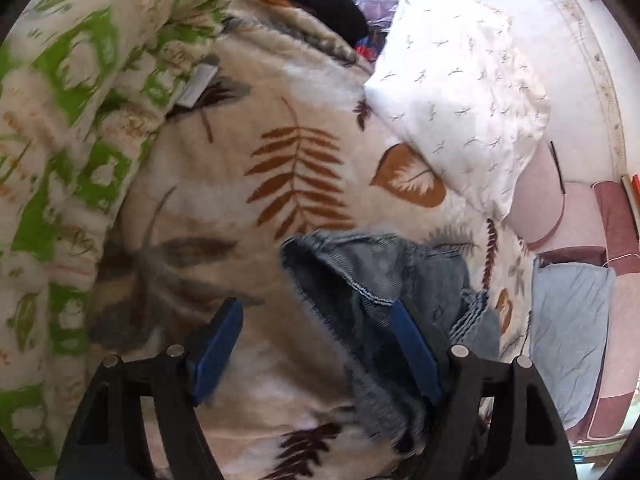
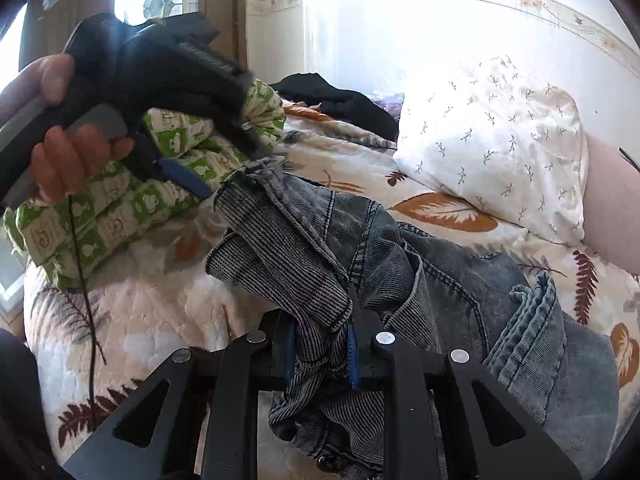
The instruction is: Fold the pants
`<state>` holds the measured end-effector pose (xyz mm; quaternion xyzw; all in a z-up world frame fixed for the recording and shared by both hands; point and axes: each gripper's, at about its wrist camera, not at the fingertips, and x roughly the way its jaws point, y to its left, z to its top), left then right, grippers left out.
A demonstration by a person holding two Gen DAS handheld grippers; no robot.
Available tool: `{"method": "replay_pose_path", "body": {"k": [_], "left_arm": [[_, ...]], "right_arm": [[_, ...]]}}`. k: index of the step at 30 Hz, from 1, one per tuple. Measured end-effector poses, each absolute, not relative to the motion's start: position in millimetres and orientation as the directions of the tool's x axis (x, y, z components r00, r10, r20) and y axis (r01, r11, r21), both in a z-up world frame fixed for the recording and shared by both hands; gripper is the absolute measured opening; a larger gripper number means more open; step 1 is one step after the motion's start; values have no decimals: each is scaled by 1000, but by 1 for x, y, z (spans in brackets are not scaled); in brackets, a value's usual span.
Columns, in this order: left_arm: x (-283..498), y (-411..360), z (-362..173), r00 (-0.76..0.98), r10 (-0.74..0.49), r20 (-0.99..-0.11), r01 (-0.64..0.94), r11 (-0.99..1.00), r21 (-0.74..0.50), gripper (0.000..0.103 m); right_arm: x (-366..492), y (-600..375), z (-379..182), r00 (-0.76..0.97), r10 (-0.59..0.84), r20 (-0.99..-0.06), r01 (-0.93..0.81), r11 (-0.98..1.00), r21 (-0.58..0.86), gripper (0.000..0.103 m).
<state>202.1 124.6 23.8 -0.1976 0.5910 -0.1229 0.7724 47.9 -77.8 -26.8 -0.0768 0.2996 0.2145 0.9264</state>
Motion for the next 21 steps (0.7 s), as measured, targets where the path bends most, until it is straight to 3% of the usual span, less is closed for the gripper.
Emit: {"method": "replay_pose_path", "body": {"k": [4,9,17,18,21], "left_arm": [[210,113,18,251,-408,-878,-48,901,-432,79],[211,121,15,266,-505,-821,-78,838,-541,79],[214,114,-7,222,-504,-835,-74,845,-530,77],[215,112,-8,227,-507,-832,-75,842,-534,71],[220,107,-10,219,-511,-831,-54,844,-533,37]], "right_arm": [[46,-75,-26,734,347,-584,-448,893,-33,18],[41,-67,-29,737,337,-586,-461,885,-70,18],[37,-59,-31,736,332,-590,-475,874,-100,18],[36,-59,-31,736,333,-589,-476,874,-100,18],[35,-59,-30,737,334,-588,-476,874,-101,18]]}}
